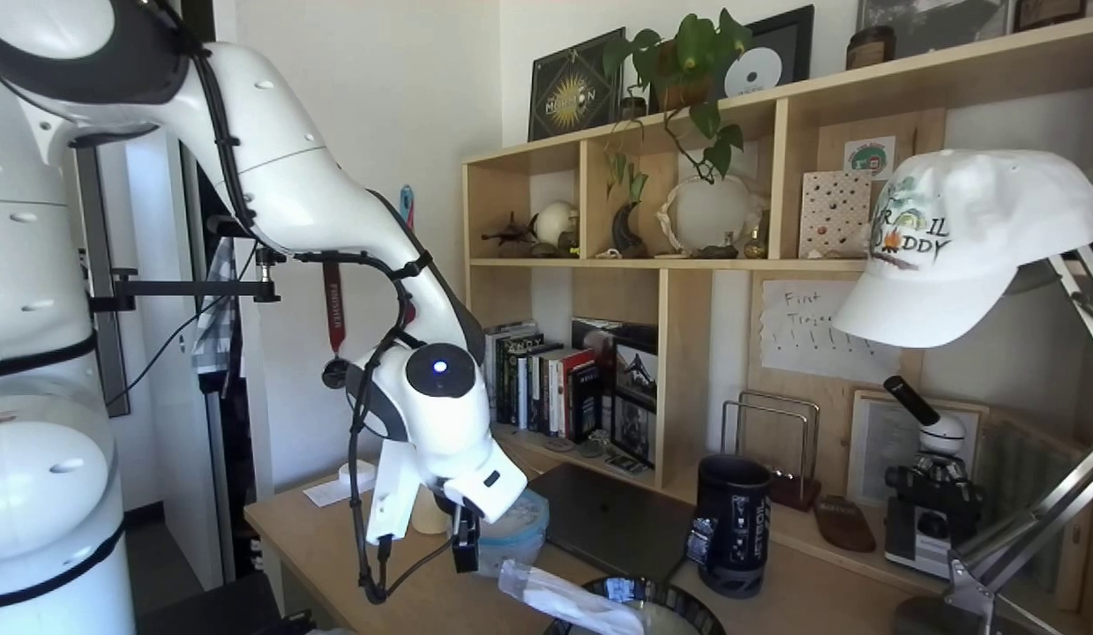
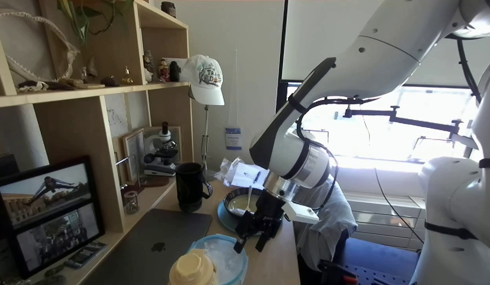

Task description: Move the lunch box towards the left edge of the table

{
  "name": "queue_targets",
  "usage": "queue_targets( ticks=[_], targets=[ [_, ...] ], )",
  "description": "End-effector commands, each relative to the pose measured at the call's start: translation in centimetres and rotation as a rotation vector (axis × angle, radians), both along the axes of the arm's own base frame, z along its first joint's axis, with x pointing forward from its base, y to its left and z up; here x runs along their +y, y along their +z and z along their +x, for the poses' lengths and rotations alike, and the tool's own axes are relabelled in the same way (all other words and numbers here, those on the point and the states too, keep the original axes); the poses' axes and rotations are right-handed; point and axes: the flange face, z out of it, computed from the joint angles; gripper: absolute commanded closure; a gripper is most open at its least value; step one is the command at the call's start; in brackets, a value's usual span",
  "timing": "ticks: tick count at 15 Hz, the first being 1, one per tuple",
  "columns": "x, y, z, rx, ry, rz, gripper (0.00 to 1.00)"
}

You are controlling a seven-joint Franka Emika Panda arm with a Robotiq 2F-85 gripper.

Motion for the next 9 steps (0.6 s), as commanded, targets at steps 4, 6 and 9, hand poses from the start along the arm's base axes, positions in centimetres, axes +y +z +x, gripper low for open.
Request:
queue_targets(
  ticks=[4, 6, 9],
  targets=[
    [-0.2, -2.4, -0.3, -0.061, -0.076, -0.027, 0.00],
    [-0.5, -2.7, -0.2, -0.093, -0.096, -0.041, 0.25],
    [-1.0, -2.9, 0.1, -0.134, -0.127, -0.079, 0.42]
  ],
)
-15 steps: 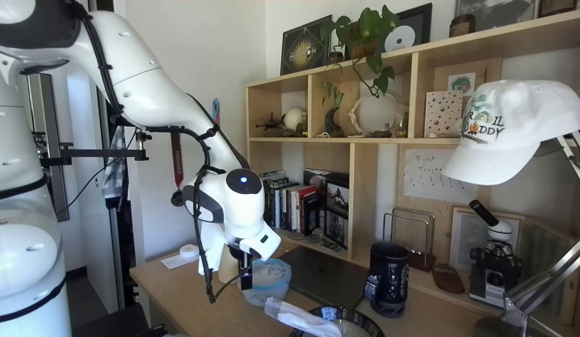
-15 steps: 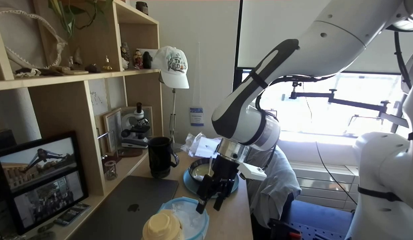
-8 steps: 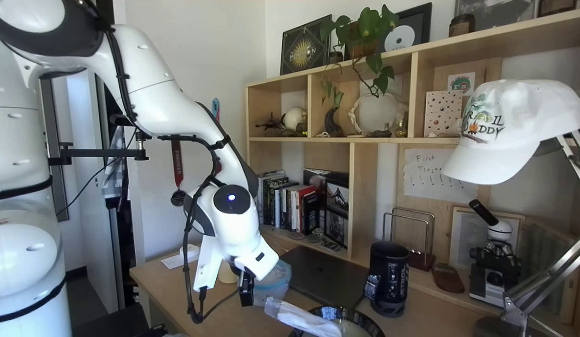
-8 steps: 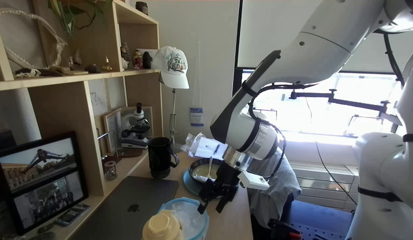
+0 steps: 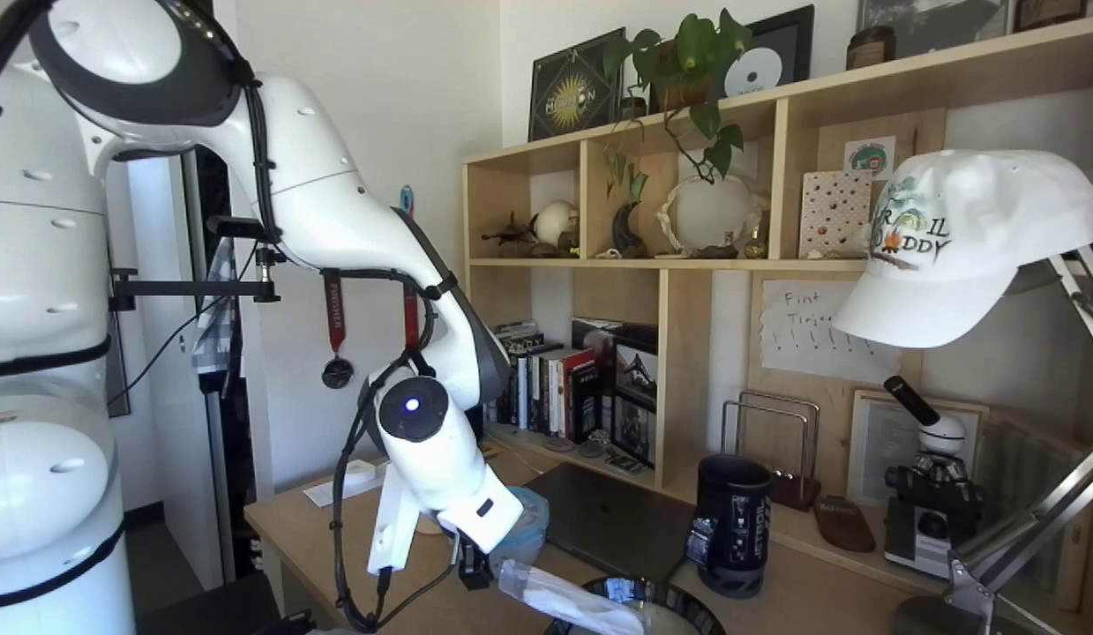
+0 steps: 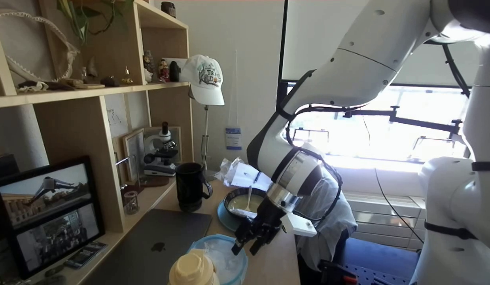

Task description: Move the lunch box towards the left edge of the table

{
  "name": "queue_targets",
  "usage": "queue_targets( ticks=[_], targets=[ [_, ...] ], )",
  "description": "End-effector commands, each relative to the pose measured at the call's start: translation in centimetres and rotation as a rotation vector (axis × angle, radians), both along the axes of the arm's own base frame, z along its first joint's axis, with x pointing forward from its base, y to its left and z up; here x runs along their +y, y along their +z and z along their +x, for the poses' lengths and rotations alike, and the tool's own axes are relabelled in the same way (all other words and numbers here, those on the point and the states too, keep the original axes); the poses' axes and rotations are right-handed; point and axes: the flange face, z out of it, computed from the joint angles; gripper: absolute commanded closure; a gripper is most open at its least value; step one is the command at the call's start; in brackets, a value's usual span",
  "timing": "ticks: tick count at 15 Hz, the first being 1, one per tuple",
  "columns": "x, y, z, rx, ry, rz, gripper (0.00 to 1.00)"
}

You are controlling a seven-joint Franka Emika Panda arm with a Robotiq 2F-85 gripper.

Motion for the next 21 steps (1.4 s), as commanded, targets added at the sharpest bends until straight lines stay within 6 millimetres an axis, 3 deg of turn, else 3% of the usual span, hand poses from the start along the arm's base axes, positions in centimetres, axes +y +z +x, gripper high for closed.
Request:
queue_targets(
  ticks=[1, 7, 12, 21],
  targets=[
    [-0.3, -0.2, 0.7, -0.040, -0.039, -0.053, 0.51],
    [0.1, -0.8, 0.7, -0.106, -0.115, -0.022, 0.94],
    [0.3, -0.4, 0.3, -0.111, -0.138, -0.009, 0.90],
    [0.0, 5.6, 0.8, -0.179, -0.041, 0.058, 0.90]
  ],
)
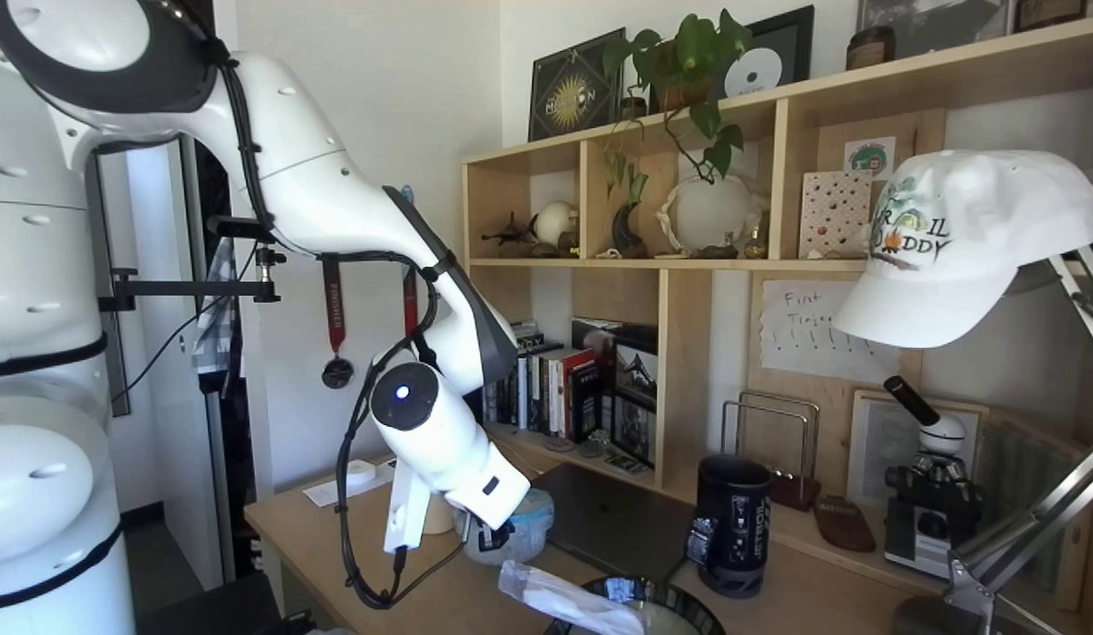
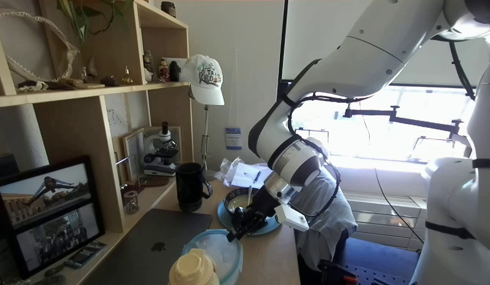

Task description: Move the lunch box towards the left edge of the table

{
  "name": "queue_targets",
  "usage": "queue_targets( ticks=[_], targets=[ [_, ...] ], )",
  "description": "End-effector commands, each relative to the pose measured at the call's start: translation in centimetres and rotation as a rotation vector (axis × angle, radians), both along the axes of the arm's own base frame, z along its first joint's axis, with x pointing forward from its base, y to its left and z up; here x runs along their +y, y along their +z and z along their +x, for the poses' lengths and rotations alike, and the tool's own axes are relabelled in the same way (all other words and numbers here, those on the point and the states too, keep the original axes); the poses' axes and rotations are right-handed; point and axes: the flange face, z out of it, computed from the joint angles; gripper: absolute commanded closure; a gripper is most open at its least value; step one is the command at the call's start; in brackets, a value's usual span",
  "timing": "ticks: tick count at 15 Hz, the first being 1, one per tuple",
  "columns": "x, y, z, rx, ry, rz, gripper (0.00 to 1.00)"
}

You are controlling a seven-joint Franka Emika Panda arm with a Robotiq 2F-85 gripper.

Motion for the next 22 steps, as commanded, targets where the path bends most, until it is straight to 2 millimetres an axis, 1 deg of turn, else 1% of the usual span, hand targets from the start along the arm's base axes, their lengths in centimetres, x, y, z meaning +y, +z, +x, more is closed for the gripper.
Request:
queue_targets(
  ticks=[1, 7, 10, 13, 16, 17, 22],
  targets=[
    [0.1, 3.6, -0.4, -0.070, 0.027, 0.047, 0.91],
    [0.4, 7.6, 0.8, -0.133, 0.100, 0.039, 0.91],
    [0.7, 10.1, 1.8, -0.171, 0.136, 0.018, 0.91],
    [1.5, 12.7, 3.1, -0.225, 0.167, 0.005, 0.90],
    [3.4, 15.6, 4.6, -0.299, 0.202, 0.007, 0.91],
    [4.4, 16.5, 5.3, -0.319, 0.221, 0.003, 0.91],
    [8.9, 19.3, 8.1, -0.402, 0.284, 0.018, 0.91]
  ],
)
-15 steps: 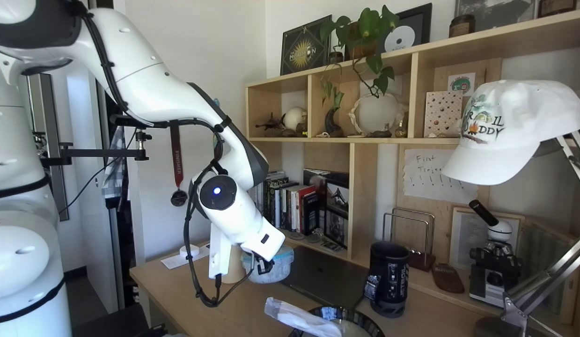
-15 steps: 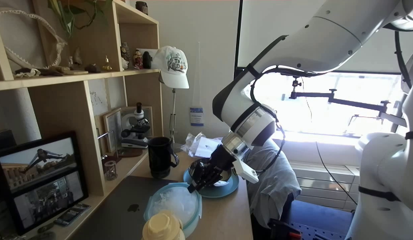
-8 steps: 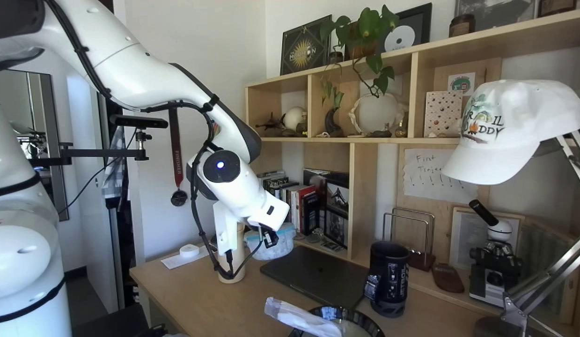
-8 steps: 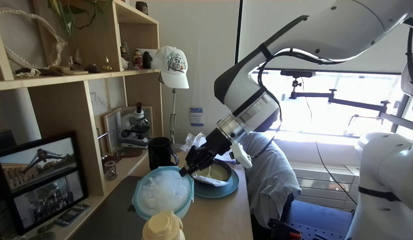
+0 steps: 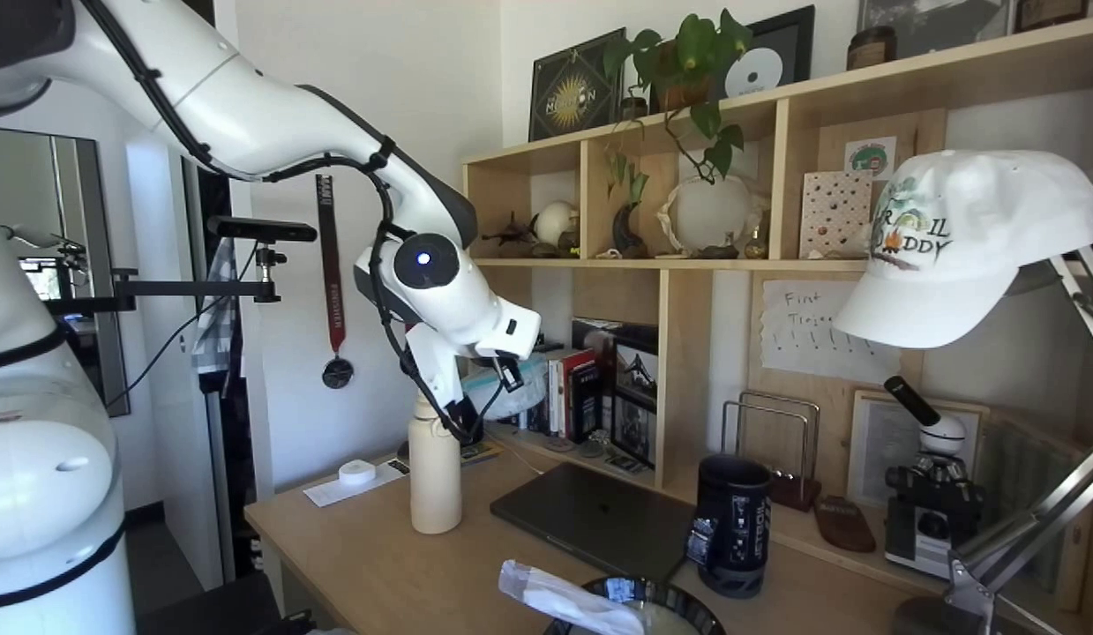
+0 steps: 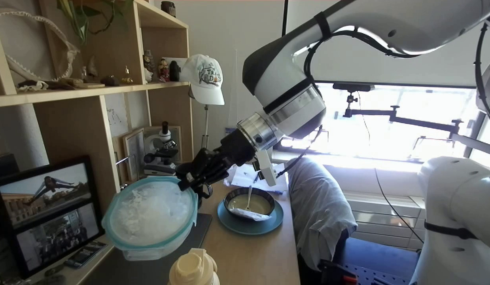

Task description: Move the lunch box towards the left edge of the table

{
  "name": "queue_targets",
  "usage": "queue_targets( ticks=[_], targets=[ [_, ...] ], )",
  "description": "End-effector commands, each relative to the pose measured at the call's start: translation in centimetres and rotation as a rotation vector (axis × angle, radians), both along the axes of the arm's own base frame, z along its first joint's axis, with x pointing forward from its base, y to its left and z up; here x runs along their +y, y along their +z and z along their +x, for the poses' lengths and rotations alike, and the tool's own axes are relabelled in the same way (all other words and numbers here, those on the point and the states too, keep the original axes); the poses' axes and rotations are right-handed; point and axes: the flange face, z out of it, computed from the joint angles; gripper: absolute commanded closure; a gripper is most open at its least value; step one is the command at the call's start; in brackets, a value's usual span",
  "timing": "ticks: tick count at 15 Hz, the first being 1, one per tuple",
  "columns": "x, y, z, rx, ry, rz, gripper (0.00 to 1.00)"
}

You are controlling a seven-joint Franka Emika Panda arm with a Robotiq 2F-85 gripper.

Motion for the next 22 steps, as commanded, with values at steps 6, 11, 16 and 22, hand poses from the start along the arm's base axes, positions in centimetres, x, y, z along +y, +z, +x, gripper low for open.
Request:
queue_targets(
  ticks=[6, 11, 16, 22],
  targets=[
    [9.6, 4.7, 3.6, -0.118, 0.162, 0.066, 0.91],
    [16.4, 2.4, 3.7, -0.060, 0.338, 0.074, 0.91],
    [20.5, -1.3, 3.4, 0.017, 0.446, 0.062, 0.91],
    [21.0, -2.5, 3.4, 0.063, 0.483, 0.004, 0.91]
  ],
)
